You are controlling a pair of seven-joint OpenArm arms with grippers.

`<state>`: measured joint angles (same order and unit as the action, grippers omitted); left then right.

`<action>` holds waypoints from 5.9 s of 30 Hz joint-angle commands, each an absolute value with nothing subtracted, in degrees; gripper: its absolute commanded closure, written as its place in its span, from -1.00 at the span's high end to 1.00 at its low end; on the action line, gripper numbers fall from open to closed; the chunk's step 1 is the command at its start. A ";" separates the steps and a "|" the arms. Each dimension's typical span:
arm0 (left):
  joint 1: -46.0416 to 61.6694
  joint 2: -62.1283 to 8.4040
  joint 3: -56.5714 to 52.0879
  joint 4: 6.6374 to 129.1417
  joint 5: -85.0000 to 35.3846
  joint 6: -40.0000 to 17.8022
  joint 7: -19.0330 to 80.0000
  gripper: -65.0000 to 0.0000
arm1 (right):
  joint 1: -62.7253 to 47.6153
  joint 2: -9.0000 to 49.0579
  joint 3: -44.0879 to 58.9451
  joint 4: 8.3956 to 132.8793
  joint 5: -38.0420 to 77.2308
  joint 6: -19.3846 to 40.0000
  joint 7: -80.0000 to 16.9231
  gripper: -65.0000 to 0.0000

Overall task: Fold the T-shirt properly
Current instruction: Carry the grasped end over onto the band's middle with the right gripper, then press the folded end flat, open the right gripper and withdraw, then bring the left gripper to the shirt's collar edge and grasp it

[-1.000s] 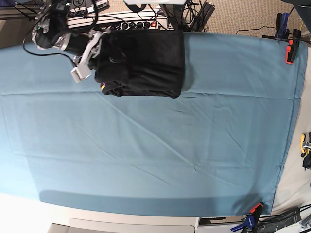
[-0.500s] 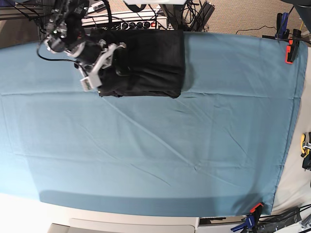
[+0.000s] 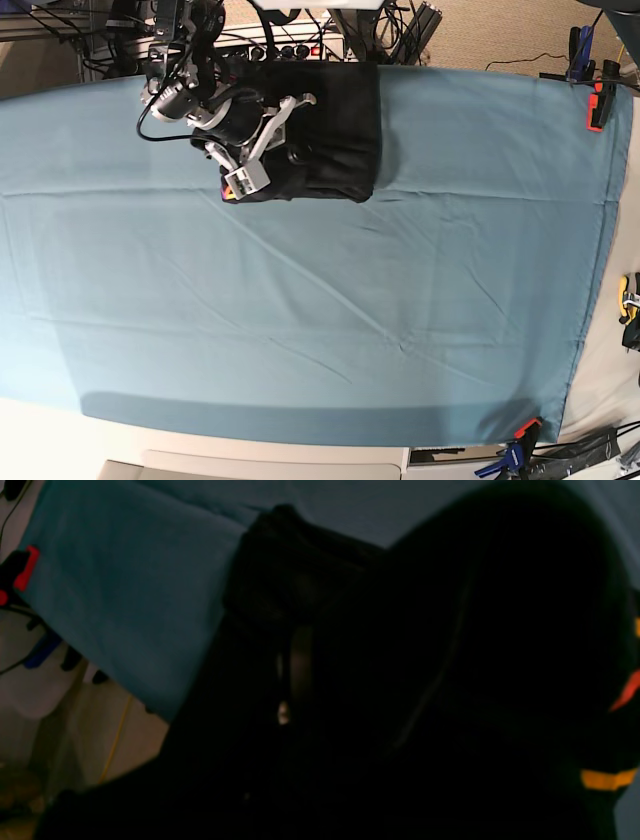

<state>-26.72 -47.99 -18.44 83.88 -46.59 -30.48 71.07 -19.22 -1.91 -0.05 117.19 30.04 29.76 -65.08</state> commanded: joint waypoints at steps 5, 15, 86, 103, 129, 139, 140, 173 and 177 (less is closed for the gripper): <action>-28.25 -49.54 -18.94 84.60 -47.20 -30.52 69.87 -0.44 | -18.90 -2.39 -0.75 118.28 31.42 29.91 -63.24 -1.00; -28.25 -49.54 -18.94 84.60 -47.20 -30.52 69.87 -0.44 | -18.87 -2.39 -0.75 118.28 31.42 29.91 -62.41 -1.00; -28.25 -49.52 -18.94 84.60 -47.20 -30.50 70.04 -0.44 | -27.64 1.43 12.99 127.39 32.45 27.35 -70.48 -1.00; -28.25 -49.52 -18.94 84.60 -47.18 -30.50 70.00 -0.44 | -27.79 1.45 -9.74 127.39 29.98 32.51 -71.16 -1.00; -13.50 -43.83 -18.90 84.60 -51.53 -29.06 71.11 -0.44 | -15.18 2.22 7.07 127.39 21.37 36.16 -59.96 -0.29; -6.33 -31.48 -18.87 84.60 -52.34 -29.67 71.11 -0.43 | -6.94 7.27 9.85 115.96 17.93 36.16 -56.75 -0.29; -6.02 -30.68 -18.87 84.60 -52.34 -29.67 71.11 -0.40 | -5.56 7.57 9.80 113.25 18.13 36.18 -56.77 -0.26; 17.74 -24.27 -9.02 105.08 -64.29 -31.38 73.73 -0.17 | 10.15 7.75 9.80 92.18 37.06 36.29 -67.26 0.05; 20.40 -21.43 -9.02 109.25 -57.65 -27.62 70.37 -0.17 | 10.15 7.75 9.80 92.18 37.06 36.29 -67.26 0.05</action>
